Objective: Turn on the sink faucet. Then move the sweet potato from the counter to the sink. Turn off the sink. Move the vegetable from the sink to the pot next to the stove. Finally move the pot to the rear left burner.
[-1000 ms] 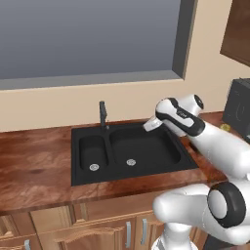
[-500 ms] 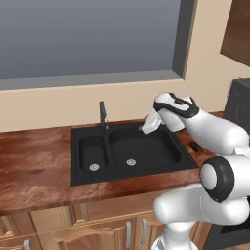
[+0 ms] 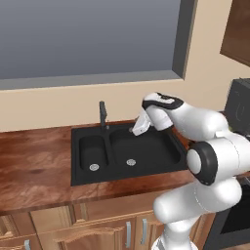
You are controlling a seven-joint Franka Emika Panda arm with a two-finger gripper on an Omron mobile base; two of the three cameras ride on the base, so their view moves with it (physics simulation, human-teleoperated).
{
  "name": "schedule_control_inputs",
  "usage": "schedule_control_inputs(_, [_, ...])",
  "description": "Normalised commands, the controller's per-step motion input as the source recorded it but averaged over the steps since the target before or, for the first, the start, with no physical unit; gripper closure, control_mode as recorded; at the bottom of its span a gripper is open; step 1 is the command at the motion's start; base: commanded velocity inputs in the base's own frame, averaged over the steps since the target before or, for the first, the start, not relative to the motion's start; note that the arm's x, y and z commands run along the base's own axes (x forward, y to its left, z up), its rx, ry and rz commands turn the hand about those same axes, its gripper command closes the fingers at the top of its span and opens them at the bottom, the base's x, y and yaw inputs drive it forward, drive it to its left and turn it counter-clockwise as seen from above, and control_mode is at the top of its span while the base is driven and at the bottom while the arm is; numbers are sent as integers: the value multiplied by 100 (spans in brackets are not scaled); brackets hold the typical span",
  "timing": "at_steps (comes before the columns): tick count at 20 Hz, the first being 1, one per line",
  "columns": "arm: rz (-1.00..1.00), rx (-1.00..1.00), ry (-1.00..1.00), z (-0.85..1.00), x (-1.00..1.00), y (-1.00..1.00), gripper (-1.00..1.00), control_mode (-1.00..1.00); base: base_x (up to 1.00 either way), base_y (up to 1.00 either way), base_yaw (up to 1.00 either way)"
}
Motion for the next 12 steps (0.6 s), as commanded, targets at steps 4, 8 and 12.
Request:
schedule_control_inputs(4, [3,0,-4,-13,31,25,-100,-100,0,0,0])
schedule_control_inputs(8, [3,0,-7,-16,30,22,-100,-100,0,0,0])
schedule_control_inputs(12, [3,0,-7,-10,28,10,-100,-100,0,0,0])
